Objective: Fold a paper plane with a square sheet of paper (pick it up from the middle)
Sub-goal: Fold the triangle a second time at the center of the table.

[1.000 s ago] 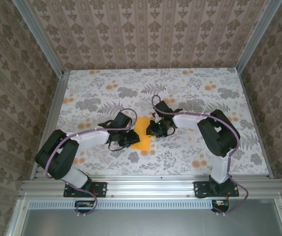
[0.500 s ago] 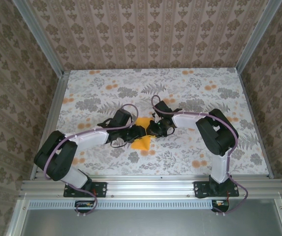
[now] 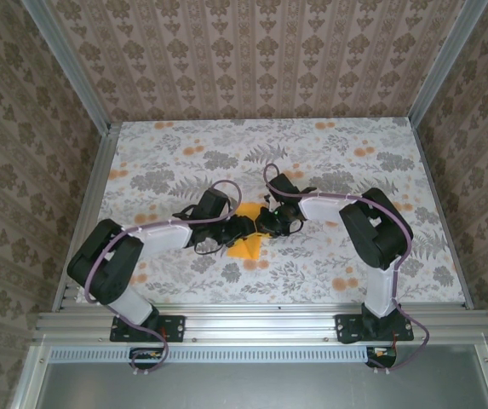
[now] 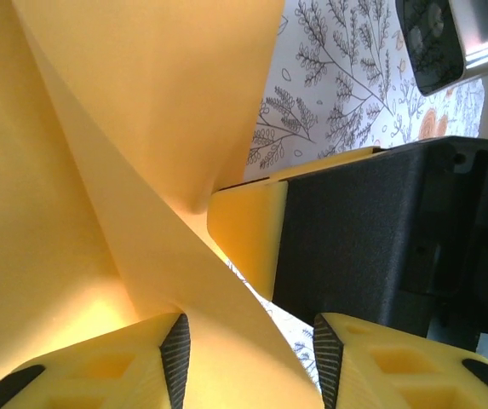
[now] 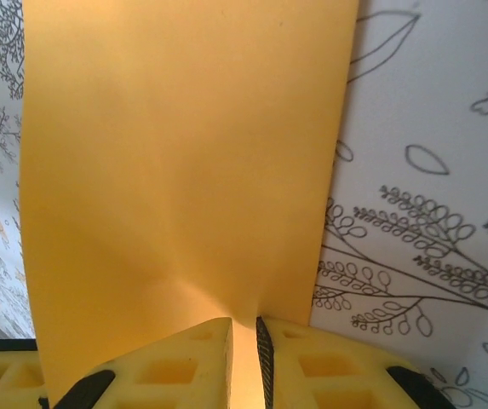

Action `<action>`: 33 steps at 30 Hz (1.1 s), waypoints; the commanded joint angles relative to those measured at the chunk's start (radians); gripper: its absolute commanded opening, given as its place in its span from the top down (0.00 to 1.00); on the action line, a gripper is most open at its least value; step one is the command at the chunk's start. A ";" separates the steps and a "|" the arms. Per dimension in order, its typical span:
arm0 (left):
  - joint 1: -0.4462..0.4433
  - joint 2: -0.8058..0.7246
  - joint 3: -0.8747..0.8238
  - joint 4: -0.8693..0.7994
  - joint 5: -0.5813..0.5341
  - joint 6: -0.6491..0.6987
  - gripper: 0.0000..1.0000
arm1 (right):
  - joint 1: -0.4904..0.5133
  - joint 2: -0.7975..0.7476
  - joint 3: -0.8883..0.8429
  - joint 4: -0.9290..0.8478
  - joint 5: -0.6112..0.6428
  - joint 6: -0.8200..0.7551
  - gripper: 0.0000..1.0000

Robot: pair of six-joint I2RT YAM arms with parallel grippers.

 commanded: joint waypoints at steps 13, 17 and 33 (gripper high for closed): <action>0.024 0.050 -0.018 0.117 -0.010 -0.090 0.64 | -0.015 0.028 -0.035 0.002 -0.021 0.036 0.83; 0.026 0.048 -0.025 0.123 -0.026 -0.105 0.67 | -0.018 0.037 -0.039 -0.003 -0.015 0.047 0.85; 0.025 0.069 -0.039 0.145 -0.048 -0.138 0.71 | -0.051 -0.028 -0.103 0.155 -0.102 0.102 0.81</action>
